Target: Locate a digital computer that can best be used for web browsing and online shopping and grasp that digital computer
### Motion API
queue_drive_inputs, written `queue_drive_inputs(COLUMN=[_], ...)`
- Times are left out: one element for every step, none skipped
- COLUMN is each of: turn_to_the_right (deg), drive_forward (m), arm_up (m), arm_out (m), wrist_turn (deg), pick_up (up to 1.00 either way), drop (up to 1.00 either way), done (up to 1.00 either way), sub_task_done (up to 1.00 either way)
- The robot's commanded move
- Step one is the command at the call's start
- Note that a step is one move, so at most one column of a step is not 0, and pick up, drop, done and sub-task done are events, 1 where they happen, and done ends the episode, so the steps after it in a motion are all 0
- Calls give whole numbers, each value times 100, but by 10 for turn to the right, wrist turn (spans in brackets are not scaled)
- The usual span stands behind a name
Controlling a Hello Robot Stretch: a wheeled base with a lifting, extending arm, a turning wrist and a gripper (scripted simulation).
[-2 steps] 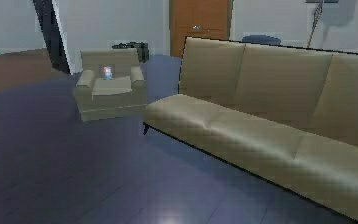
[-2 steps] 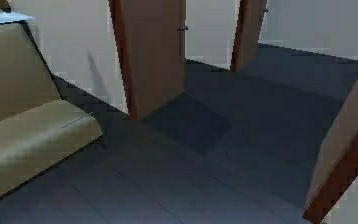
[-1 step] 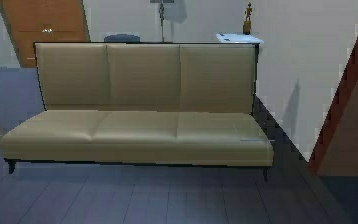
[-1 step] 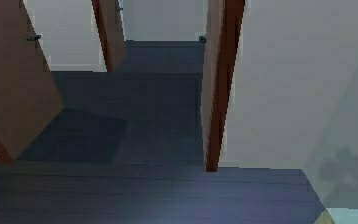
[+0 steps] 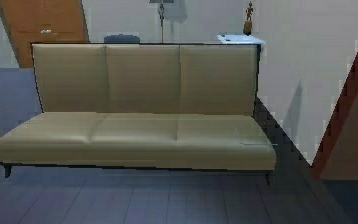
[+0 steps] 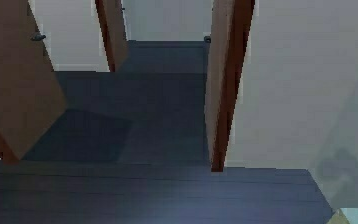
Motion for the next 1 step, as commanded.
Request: queue_drive_inputs(turn_to_the_right=[-450], drive_forward=[0], arm_up=[0], arm_out=[0], wrist_turn=[0], pick_up=[0], drop=[0], done=[0], sub_task_done=[0])
